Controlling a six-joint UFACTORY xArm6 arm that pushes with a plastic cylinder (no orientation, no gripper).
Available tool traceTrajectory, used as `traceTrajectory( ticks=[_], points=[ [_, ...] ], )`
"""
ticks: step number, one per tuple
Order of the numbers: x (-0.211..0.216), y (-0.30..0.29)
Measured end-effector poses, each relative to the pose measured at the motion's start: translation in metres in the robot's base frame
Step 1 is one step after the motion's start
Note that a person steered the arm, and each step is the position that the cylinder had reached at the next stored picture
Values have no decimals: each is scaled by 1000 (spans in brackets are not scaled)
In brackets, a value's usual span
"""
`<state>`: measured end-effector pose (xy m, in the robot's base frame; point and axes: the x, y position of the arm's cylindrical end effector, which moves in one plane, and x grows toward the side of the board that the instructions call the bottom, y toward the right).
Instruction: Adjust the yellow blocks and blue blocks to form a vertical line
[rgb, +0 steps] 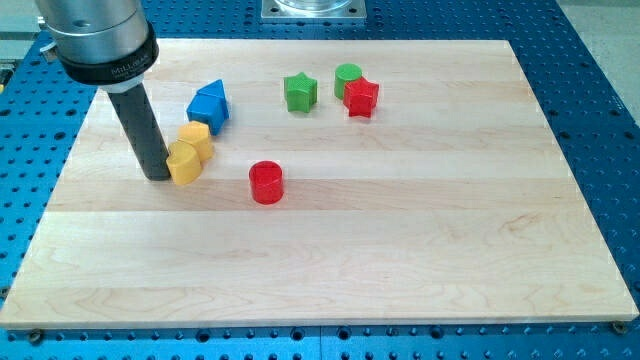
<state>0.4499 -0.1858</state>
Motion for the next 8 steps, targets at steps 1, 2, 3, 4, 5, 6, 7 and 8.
traceTrajectory(
  ticks=[1,2,3,4,5,6,7,8],
  points=[
    [21,-3],
    [29,1],
    [23,23],
    [23,28],
    [23,28],
    [30,34],
    [40,49],
    [40,49]
  ],
)
